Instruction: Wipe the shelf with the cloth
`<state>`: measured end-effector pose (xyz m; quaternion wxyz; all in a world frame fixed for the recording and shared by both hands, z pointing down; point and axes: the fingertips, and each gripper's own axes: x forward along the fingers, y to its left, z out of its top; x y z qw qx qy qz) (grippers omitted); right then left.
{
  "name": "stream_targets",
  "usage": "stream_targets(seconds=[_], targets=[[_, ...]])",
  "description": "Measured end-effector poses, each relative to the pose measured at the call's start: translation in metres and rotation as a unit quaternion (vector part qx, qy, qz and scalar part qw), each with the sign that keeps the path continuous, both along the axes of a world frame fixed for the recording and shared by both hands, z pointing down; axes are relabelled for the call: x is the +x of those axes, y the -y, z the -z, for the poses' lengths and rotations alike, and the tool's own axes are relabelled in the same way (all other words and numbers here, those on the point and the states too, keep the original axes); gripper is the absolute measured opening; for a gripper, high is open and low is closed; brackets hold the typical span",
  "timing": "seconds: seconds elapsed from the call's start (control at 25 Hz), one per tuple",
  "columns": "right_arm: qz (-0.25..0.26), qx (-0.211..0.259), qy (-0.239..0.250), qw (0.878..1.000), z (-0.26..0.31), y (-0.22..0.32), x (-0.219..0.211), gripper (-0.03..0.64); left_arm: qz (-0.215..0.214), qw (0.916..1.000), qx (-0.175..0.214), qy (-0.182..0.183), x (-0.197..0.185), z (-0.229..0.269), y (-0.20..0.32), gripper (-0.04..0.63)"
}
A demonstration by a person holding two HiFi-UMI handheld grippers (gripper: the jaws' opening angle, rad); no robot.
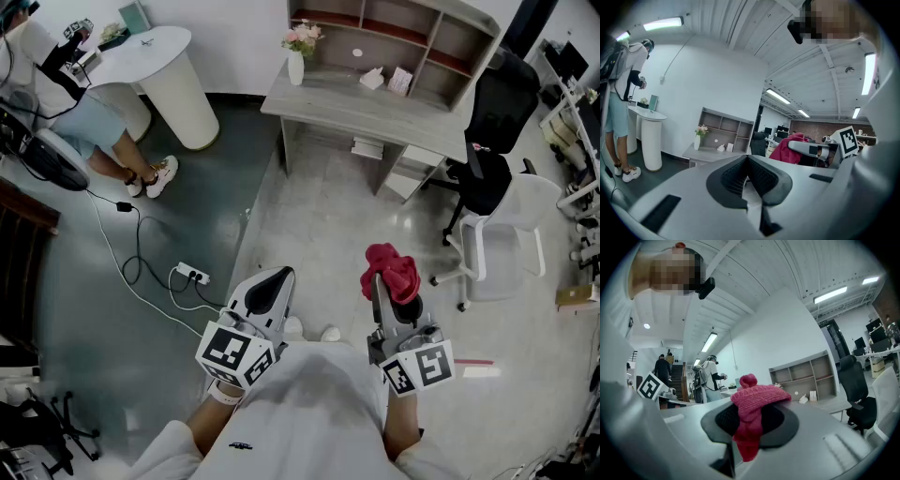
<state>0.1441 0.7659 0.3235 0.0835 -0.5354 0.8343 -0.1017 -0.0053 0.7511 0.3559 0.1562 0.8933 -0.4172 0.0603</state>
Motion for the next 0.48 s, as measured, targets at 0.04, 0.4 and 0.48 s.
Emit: stream_targets(seconds=[0.04, 0.4, 0.48], targets=[[0.001, -0.001, 0.000, 1.000, -0.001, 0.000, 0.000, 0.080, 0.000, 1.0000, 0.000, -0.002, 0.001, 0.000, 0.000, 0.000], [0.003, -0.011, -0.003, 1.000, -0.012, -0.002, 0.000, 0.080, -0.005, 1.0000, 0.001, -0.002, 0.005, -0.003, 0.002, 0.000], [0.001, -0.017, -0.004, 1.000, -0.016, -0.002, 0.000, 0.080, 0.002, 1.0000, -0.004, 0.000, 0.002, -0.006, 0.001, 0.000]])
